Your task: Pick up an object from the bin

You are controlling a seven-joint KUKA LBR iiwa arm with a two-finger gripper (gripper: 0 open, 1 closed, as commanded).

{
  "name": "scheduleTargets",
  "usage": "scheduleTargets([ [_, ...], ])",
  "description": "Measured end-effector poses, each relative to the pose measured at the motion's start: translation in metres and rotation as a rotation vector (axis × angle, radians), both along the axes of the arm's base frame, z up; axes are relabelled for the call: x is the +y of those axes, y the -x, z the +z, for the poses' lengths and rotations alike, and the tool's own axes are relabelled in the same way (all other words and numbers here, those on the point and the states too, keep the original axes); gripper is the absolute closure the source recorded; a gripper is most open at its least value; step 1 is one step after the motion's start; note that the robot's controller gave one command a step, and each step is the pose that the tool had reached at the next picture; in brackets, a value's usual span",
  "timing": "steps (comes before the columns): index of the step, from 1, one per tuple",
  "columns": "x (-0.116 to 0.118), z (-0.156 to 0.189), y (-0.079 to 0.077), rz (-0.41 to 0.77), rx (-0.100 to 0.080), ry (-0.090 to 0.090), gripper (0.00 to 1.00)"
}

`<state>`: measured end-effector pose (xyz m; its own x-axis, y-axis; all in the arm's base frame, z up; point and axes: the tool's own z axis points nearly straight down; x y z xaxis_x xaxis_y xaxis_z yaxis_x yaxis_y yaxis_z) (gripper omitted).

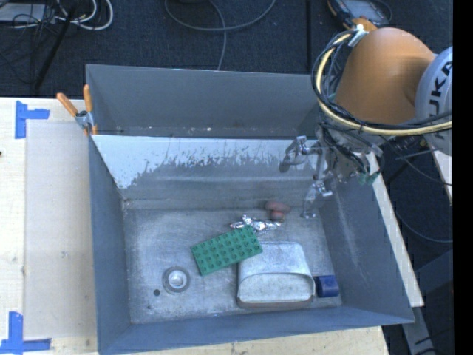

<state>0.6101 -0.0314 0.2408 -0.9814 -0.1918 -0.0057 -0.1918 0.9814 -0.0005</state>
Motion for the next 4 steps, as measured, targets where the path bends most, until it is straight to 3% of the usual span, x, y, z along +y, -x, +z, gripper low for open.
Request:
scheduleTargets([
  [1,0.04,-0.141,0.004,-0.167,0.009,0.002,0.0],
  [2,0.041,-0.142,0.004,-0.166,0.0,0.0,1.0],
  [3,0.042,-0.141,0.002,-0.165,-0.012,-0.002,0.0],
  [4,0.043,-0.164,-0.005,-0.154,-0.01,-0.002,0.0],
])
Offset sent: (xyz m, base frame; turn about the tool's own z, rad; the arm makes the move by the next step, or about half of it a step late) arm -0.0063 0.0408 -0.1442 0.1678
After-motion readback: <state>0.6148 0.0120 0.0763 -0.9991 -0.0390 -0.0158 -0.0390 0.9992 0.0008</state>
